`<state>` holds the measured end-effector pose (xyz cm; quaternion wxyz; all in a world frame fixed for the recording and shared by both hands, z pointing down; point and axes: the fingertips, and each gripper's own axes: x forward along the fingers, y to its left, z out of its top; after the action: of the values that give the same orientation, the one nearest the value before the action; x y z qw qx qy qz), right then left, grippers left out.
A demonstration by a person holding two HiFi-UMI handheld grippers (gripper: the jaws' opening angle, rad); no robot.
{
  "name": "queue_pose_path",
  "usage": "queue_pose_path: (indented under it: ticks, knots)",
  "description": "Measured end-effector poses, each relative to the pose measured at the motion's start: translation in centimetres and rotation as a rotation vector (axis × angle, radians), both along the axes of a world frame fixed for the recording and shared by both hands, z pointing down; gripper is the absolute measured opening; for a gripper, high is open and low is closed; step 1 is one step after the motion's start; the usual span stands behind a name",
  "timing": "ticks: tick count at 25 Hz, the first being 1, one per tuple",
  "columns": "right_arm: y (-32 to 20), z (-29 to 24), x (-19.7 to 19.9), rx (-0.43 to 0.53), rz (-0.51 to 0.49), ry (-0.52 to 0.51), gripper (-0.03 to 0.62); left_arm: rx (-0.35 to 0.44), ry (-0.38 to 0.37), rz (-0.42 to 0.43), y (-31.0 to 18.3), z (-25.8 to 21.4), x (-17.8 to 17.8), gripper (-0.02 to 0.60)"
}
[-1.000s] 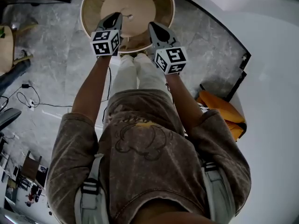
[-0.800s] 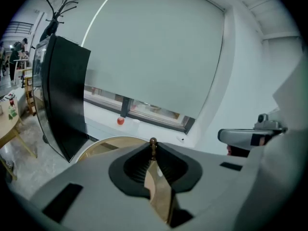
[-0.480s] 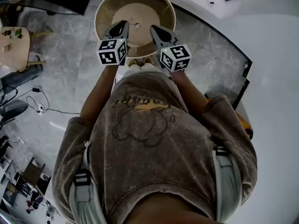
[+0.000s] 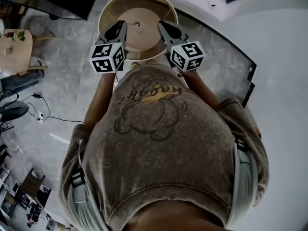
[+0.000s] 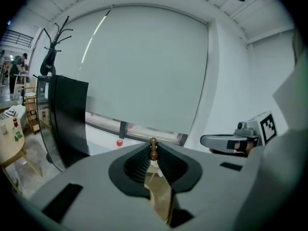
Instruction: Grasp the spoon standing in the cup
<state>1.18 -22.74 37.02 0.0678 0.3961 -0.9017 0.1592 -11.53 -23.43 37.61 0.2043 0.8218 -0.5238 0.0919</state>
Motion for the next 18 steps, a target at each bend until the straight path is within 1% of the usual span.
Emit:
queue_pose_path:
  ticks: [4, 8, 18]
  knots:
    - [0.0, -1.1, 0.6, 0.028, 0.005, -0.005, 0.018, 0.058, 0.003, -0.011, 0.4, -2.2, 0.2, 0.052]
    - [0.3, -1.7, 0.5, 0.046, 0.006, 0.0, 0.018, 0.087, -0.005, -0.004, 1.3, -3.1, 0.2, 0.052]
    - [1.0, -2.4, -0.1, 0.062, 0.01, -0.011, 0.018, 0.1, -0.004, -0.003, 2.3, -3.3, -0.2, 0.053]
